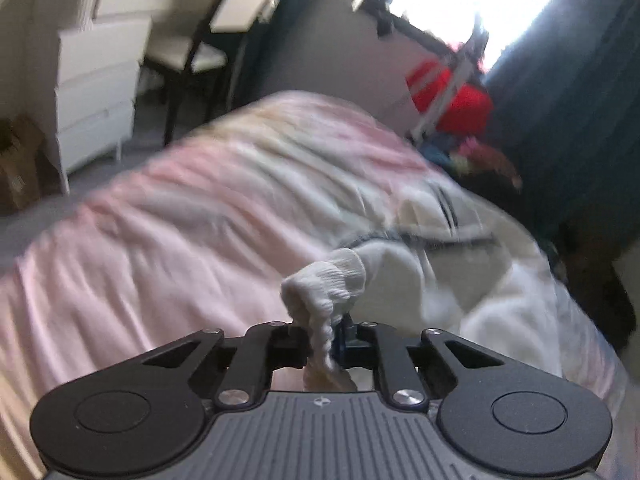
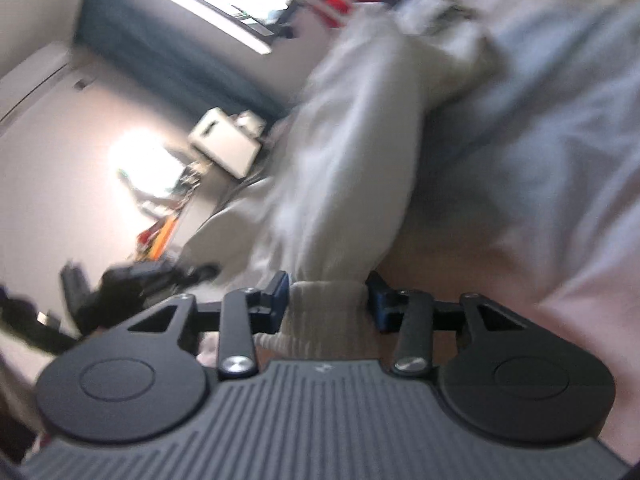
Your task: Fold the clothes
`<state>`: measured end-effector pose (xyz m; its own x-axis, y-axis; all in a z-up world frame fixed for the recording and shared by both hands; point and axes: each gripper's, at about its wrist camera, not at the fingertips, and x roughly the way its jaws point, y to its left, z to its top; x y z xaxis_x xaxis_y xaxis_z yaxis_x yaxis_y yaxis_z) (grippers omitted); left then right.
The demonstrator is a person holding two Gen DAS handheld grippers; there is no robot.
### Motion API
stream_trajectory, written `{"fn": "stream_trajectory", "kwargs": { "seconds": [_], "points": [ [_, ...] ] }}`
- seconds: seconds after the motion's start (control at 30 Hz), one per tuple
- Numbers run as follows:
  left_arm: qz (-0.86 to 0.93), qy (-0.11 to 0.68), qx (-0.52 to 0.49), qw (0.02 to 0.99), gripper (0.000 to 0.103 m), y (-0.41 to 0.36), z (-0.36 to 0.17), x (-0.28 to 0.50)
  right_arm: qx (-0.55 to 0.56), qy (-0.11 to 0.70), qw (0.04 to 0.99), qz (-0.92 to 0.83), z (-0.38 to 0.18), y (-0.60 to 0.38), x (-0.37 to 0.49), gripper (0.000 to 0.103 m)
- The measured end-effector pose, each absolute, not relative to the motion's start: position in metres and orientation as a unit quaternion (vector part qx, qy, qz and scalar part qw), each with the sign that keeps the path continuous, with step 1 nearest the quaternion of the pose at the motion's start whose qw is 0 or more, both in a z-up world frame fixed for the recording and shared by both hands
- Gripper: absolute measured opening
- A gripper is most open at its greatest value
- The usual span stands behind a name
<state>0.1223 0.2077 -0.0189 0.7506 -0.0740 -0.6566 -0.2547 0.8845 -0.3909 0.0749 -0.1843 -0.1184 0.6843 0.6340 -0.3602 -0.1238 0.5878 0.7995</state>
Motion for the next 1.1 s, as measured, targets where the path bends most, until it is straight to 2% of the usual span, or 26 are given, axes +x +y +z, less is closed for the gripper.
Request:
{"fn": "stream_trajectory", "kwargs": {
  "seconds": [0.07,0.1,0.13,0.3,0.4,0.5,0.6,0.77,0.87,0.97,1.03,1.1],
  "points": [
    [0.067,0.324,-0.223,0.917,0.013,0.219,-0.001,0.129,0.395,0.325,0.822,0.248,-0.114,-0.154,0.087,0.036],
    [0.077,0.310,-0.214,0.923,0.013,0.227,0.011,0.135,0.397,0.325,0.819,0.258,-0.112,-0.139,0.093,0.027],
    [0.085,0.299,-0.209,0.927,0.013,0.236,0.021,0.142,0.398,0.325,0.815,0.268,-0.110,-0.124,0.099,0.026],
    [0.122,0.264,-0.176,0.940,0.013,0.280,0.067,0.187,0.405,0.323,0.795,0.316,-0.099,-0.048,0.130,0.024],
    [0.149,0.256,-0.149,0.943,0.013,0.307,0.077,0.222,0.408,0.322,0.782,0.345,-0.093,-0.003,0.148,0.023],
    [0.177,0.257,-0.125,0.942,0.013,0.331,0.071,0.263,0.403,0.326,0.772,0.367,-0.097,0.047,0.174,0.023],
    [0.184,0.281,-0.126,0.934,0.013,0.349,0.043,0.293,0.374,0.346,0.778,0.367,-0.105,0.085,0.196,0.024],
    [0.183,0.312,-0.139,0.922,0.015,0.368,-0.005,0.326,0.375,0.368,0.766,0.370,-0.118,0.100,0.212,0.027],
    [0.181,0.325,-0.133,0.919,0.021,0.370,-0.017,0.327,0.385,0.373,0.760,0.368,-0.114,0.097,0.212,0.027],
    [0.174,0.321,-0.127,0.922,0.030,0.364,-0.015,0.321,0.383,0.377,0.761,0.363,-0.106,0.094,0.209,0.041],
    [0.169,0.314,-0.121,0.926,0.050,0.352,-0.007,0.305,0.369,0.375,0.768,0.366,-0.099,0.089,0.200,0.073],
    [0.178,0.304,-0.119,0.928,0.061,0.341,0.000,0.290,0.352,0.362,0.783,0.363,-0.084,0.080,0.187,0.088]
  ]
}}
